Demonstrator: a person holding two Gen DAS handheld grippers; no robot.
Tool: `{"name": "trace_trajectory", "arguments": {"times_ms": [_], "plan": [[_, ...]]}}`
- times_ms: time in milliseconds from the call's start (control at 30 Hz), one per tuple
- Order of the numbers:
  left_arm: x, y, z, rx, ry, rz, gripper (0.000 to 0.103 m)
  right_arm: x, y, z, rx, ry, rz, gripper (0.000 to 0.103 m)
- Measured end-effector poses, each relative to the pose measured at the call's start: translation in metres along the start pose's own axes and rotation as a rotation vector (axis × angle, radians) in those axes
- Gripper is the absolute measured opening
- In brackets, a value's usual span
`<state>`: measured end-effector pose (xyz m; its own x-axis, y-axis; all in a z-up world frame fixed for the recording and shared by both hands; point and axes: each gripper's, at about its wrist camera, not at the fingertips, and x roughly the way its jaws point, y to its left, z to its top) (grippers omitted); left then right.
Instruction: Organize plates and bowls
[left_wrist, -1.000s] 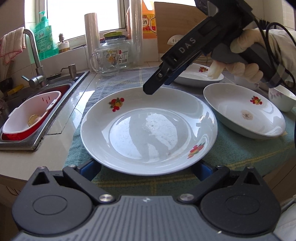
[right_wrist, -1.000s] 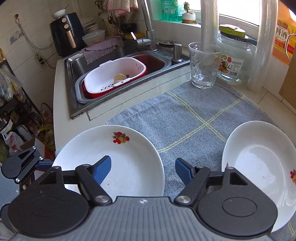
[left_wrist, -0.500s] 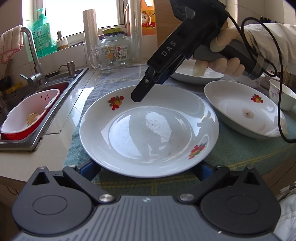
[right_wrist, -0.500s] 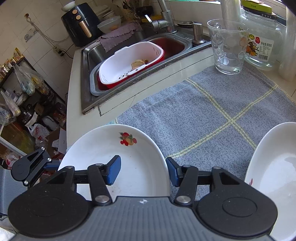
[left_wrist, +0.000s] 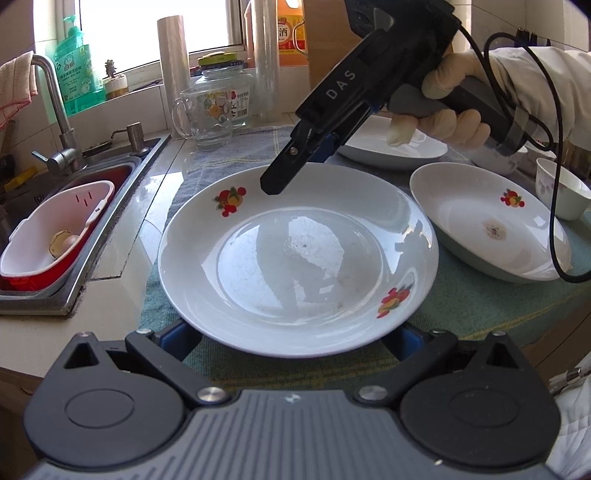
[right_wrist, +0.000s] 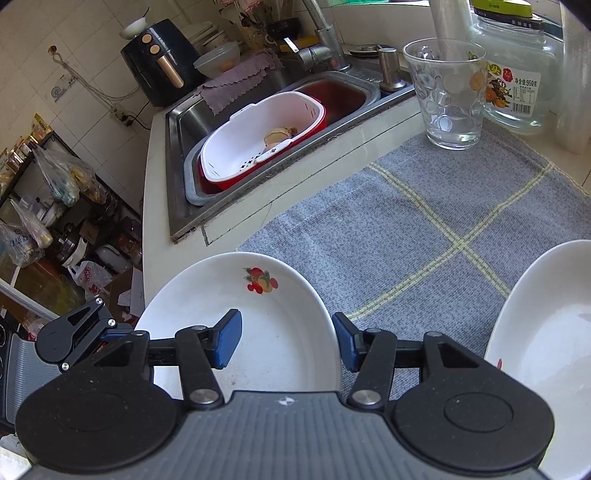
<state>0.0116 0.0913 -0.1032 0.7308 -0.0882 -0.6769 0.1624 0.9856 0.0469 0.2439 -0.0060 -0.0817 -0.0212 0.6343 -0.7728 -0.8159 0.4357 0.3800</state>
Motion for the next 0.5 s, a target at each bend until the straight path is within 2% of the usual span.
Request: {"name": "trace_trajectory", "arguments": {"times_ms": [500], "plan": [[0.034,0.035,0.038,0.060,-0.021,-0.049,0.101,-0.009,-0.029,0.036,0.031,-0.069,-0.064,0.060]]}}
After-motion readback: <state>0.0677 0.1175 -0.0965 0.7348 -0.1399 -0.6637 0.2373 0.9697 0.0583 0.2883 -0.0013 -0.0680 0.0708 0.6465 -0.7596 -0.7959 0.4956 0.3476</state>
